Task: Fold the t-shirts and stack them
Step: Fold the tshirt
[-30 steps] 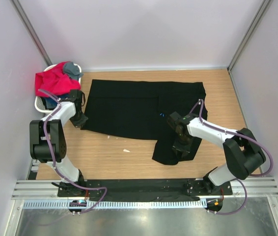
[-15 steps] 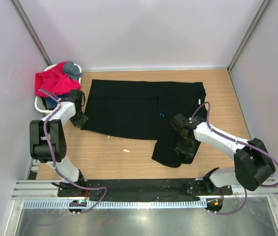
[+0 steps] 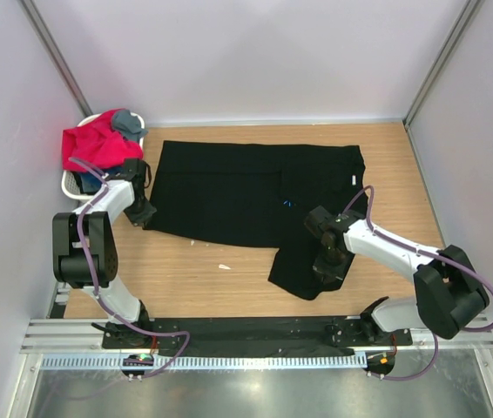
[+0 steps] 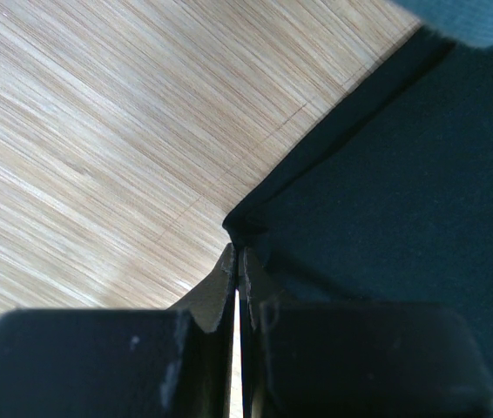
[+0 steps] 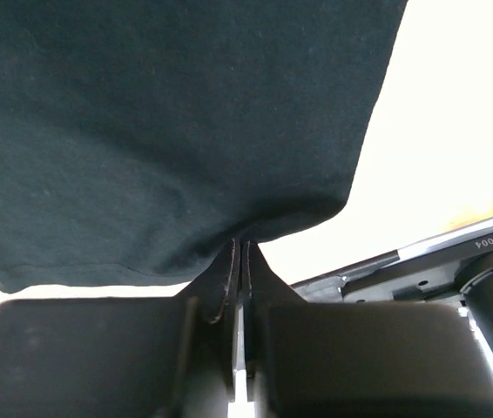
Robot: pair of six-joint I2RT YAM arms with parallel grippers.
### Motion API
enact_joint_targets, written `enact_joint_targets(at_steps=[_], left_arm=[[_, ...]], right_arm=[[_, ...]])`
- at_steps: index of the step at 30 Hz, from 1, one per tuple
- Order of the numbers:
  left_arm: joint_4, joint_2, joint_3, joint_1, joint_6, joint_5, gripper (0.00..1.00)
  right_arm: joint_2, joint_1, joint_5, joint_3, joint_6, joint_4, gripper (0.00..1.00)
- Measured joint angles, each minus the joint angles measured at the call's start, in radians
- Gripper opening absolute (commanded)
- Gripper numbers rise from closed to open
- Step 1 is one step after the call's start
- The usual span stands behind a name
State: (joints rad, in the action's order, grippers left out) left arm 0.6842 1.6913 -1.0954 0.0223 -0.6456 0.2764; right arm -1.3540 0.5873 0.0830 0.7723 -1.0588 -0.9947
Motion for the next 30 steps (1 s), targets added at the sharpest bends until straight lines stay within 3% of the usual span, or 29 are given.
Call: enact_joint_targets(at_steps=[10,21,30], left_arm=[[0.038,0.000,-0.031,0.000,-0.001,-0.009,0.00],[0.099,0.000,-0.162,0.000,-0.016,-0.008,0.00],[0.098,0.013,-0.241,-0.005,0.045,0.001,0.00]], right_arm=[[0.013,-0.027,-0.004,0.088,-0.011,-0.069,0.01],[-0.008,-0.354,-0.008,0.344,0.148,-0.124,0.01],[-0.151,-0.460,-0.006,0.548,0.222,-0.139,0.01]])
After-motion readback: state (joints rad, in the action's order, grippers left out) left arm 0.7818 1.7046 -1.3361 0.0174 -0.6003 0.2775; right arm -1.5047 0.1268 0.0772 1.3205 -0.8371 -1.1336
